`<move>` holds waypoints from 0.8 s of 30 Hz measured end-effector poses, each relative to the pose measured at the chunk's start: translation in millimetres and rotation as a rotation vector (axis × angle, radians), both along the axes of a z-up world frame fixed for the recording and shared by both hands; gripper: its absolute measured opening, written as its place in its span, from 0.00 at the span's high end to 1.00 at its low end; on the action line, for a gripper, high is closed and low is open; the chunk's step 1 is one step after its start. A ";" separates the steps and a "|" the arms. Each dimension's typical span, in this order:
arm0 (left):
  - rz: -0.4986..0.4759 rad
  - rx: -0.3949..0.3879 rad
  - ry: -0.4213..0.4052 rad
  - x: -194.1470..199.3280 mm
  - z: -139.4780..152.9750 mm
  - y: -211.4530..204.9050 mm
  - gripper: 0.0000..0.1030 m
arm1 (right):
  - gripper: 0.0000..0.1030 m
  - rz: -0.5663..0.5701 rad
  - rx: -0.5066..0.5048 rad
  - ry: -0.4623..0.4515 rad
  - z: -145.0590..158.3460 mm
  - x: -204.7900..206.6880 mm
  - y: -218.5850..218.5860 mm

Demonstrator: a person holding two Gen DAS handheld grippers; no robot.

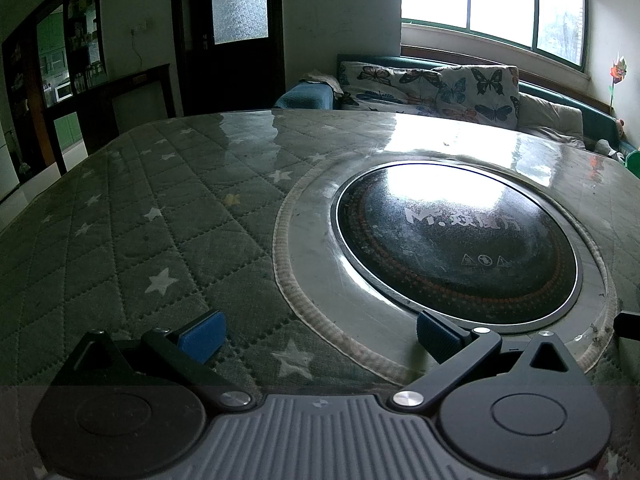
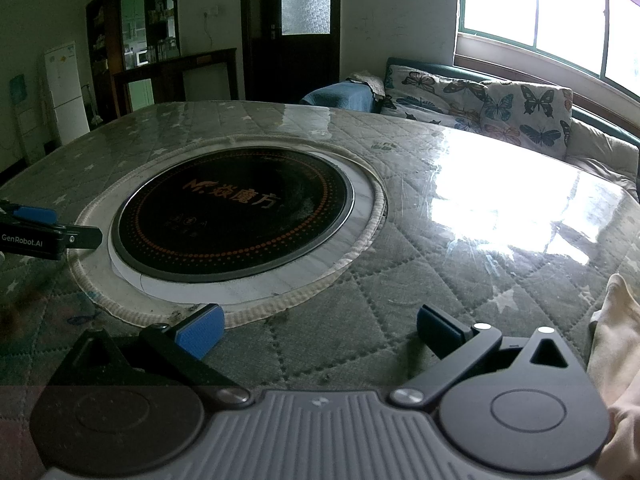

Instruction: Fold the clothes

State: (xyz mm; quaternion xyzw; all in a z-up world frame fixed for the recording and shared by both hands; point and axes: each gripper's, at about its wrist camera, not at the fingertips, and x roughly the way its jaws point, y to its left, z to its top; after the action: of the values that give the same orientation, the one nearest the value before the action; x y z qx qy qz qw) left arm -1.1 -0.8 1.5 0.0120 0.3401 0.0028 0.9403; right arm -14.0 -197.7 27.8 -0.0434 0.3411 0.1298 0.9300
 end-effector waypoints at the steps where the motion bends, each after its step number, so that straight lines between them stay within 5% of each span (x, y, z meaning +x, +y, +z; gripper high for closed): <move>1: 0.000 0.000 0.000 0.0 0.0 0.0 0.00 | 0.00 0.000 0.000 0.000 0.3 -0.3 -0.1; 24: 0.000 0.003 0.001 -1.6 1.2 0.4 0.00 | 0.00 0.000 0.001 0.002 -0.9 0.7 -0.6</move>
State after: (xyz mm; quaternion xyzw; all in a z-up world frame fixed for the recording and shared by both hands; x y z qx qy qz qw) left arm -2.7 -0.3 2.7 0.0135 0.3405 0.0032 0.9401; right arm -13.4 -198.4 26.9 -0.0430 0.3419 0.1299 0.9297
